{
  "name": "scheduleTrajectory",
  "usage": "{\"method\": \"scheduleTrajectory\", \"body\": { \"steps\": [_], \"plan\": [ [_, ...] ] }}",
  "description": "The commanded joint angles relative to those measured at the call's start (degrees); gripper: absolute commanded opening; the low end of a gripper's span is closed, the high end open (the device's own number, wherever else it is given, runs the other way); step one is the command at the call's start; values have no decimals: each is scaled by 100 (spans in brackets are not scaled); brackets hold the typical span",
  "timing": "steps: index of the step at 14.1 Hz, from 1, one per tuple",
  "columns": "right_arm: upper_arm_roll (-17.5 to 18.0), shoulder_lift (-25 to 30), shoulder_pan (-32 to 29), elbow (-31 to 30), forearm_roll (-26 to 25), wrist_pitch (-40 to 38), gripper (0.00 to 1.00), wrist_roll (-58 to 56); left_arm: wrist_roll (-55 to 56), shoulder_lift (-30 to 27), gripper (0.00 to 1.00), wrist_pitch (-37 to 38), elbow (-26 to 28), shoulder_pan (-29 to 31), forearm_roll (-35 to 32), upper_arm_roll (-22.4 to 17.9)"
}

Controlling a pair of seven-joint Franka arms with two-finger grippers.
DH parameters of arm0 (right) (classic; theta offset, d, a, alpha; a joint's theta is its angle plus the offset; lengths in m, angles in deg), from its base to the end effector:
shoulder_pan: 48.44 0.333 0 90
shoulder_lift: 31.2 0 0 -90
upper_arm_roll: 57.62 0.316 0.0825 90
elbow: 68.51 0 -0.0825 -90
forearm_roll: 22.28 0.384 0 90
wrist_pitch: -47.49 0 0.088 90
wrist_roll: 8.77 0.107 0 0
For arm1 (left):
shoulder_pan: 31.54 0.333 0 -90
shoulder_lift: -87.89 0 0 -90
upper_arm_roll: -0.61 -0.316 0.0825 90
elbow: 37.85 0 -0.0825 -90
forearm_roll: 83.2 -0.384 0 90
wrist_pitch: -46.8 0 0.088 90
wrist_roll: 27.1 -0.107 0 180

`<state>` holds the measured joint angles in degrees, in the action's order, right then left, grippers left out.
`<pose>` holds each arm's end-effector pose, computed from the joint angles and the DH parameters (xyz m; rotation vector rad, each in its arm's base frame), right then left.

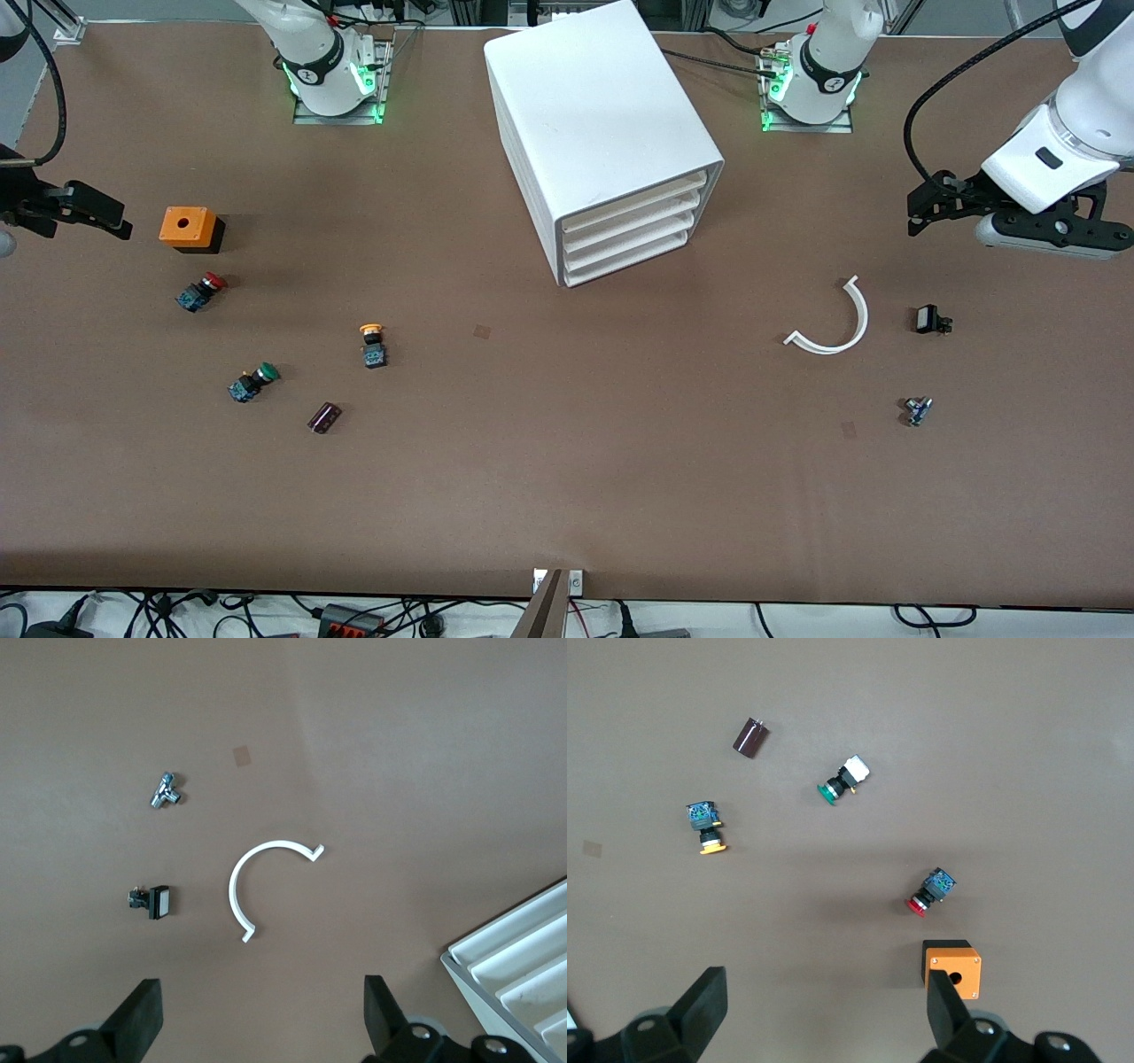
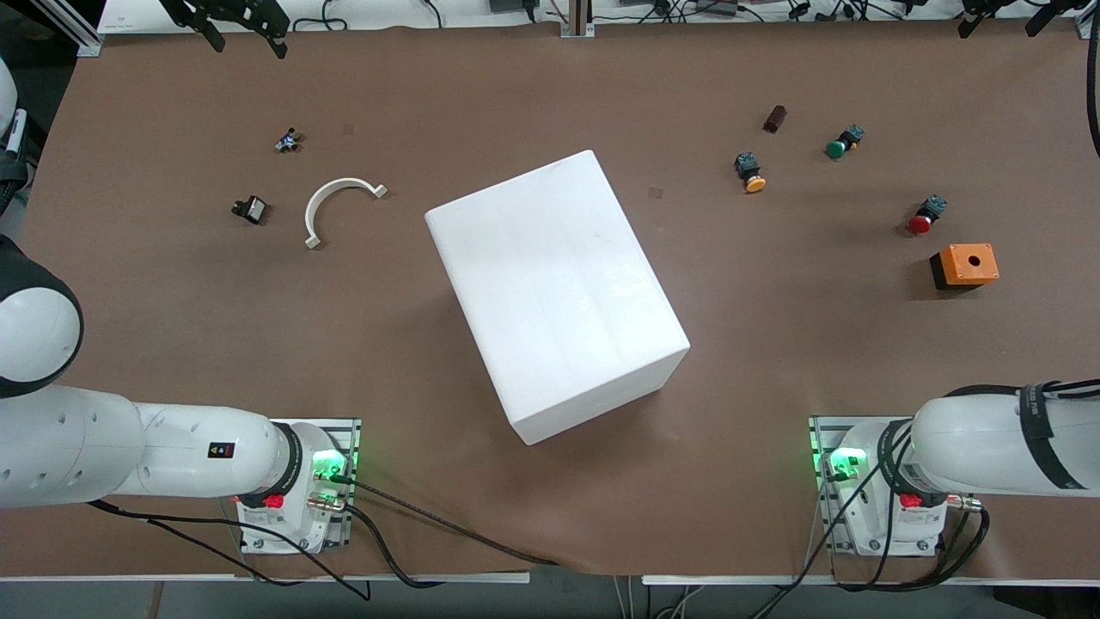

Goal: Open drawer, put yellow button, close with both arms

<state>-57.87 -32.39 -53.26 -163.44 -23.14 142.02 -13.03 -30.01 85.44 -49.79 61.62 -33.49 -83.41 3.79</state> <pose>0.5623 -0.0514 0.5789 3.1285 -0.0199 -0.0452 0.5451 -0.0491 0.5795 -3.1277 0.2204 0.0117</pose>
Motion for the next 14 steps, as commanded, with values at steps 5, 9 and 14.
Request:
{"method": "scheduleTrajectory", "body": {
  "steps": [5, 9, 14],
  "plan": [
    [43, 67, -2, -70, -63, 48, 100, 48, -60, 52, 100, 193, -155, 1, -128, 7],
    [43, 14, -2, -78, -45, 22, 100, 31, -52, 43, 100, 193, -155, 1, -128, 16],
    [43, -337, 164, -70, -63, 65, 100, -22, -122, 113, 100, 465, -164, -121, -14, 68]
  ]
}}
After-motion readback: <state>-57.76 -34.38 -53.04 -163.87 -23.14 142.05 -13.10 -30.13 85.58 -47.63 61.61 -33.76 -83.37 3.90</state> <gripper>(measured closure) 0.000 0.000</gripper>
